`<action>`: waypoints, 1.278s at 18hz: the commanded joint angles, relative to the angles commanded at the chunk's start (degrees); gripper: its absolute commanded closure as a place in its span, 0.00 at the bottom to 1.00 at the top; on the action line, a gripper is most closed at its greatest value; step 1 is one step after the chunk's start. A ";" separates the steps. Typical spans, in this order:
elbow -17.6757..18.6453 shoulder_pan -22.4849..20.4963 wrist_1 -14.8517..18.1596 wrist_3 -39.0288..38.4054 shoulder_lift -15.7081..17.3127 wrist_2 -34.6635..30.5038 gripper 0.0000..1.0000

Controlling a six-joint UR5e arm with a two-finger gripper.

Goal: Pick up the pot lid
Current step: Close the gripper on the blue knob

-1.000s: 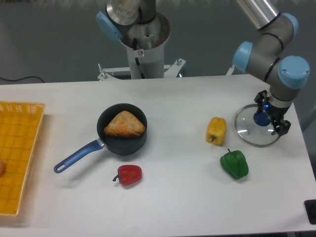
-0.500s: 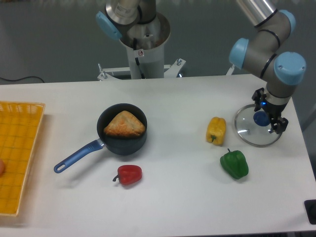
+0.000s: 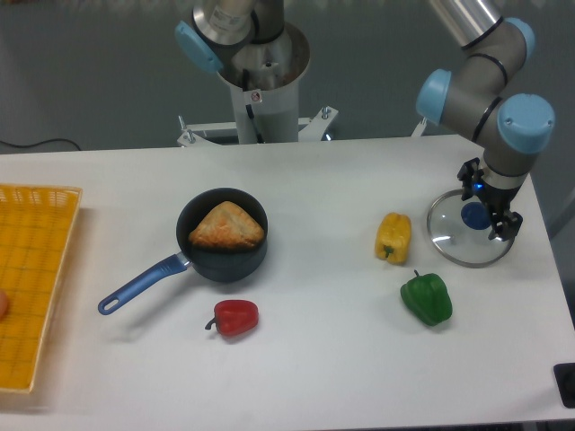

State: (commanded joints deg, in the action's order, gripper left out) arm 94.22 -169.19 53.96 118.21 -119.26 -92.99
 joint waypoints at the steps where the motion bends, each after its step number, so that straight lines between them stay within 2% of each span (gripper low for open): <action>1: -0.18 0.00 0.00 0.00 -0.35 0.09 0.00; 17: -0.35 0.09 0.26 0.09 -1.23 -0.44 0.04; 23: -0.70 0.09 0.53 0.09 -1.23 -0.61 0.13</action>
State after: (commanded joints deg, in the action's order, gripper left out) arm 93.52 -169.10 54.49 118.30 -120.50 -93.60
